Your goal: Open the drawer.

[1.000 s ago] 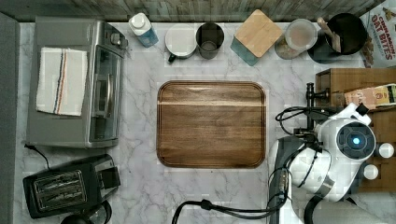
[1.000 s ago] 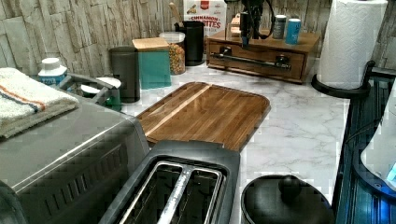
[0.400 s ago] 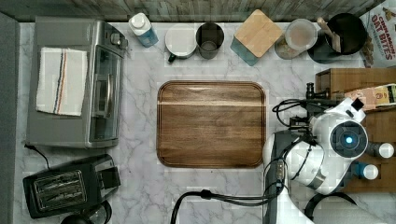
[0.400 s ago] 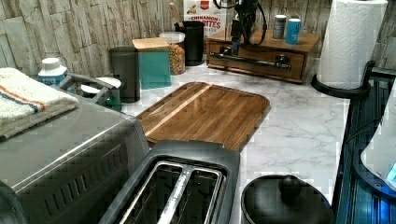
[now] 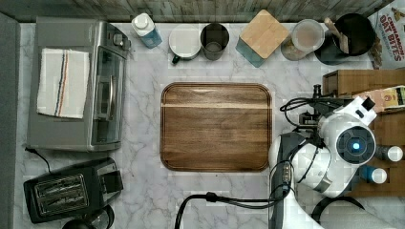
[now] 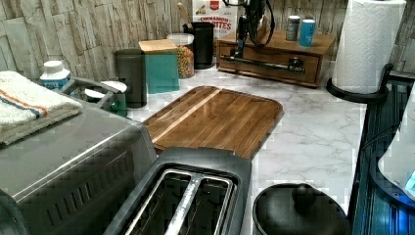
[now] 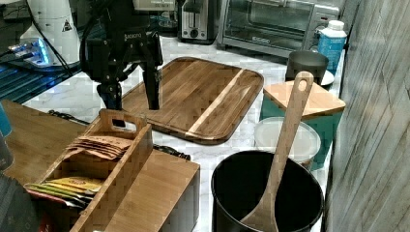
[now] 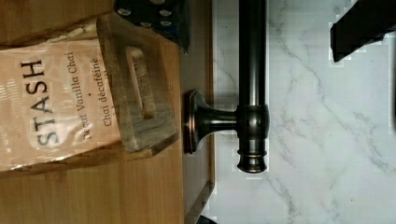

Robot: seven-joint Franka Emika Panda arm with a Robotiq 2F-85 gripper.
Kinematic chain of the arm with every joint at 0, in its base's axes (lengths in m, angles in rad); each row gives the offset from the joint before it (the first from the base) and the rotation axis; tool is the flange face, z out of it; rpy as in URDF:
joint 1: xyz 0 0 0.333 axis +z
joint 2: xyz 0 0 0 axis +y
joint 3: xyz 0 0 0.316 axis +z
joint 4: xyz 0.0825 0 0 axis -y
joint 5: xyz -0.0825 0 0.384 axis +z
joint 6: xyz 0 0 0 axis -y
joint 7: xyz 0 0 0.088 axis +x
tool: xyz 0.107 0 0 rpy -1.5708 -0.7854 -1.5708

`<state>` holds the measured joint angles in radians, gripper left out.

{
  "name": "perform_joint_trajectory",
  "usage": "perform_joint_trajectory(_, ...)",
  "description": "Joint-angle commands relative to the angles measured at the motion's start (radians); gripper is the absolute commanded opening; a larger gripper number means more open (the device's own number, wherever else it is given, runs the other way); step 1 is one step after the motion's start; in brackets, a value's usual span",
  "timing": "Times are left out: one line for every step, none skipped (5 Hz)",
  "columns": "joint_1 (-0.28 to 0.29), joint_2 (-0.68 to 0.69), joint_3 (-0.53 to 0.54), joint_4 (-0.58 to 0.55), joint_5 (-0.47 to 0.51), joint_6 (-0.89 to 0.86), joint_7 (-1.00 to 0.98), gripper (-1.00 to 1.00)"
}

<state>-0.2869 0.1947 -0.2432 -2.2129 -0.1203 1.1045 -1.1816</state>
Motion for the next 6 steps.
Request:
perform_joint_trajectory(0.011,0.039,-0.019,-0.051,-0.046,0.004,0.046,1.0)
perform_joint_trajectory(0.017,0.046,-0.038,-0.098,-0.061,0.081,0.057,1.0)
perform_joint_trajectory(-0.001,0.073,-0.027,-0.107,-0.039,0.104,0.024,1.0)
perform_joint_trajectory(-0.006,0.095,-0.027,-0.119,-0.042,0.135,0.018,1.0)
perform_joint_trajectory(-0.012,0.099,-0.024,-0.105,-0.038,0.119,-0.009,1.0)
perform_joint_trajectory(-0.014,0.1,-0.016,-0.1,-0.023,0.089,-0.007,1.0)
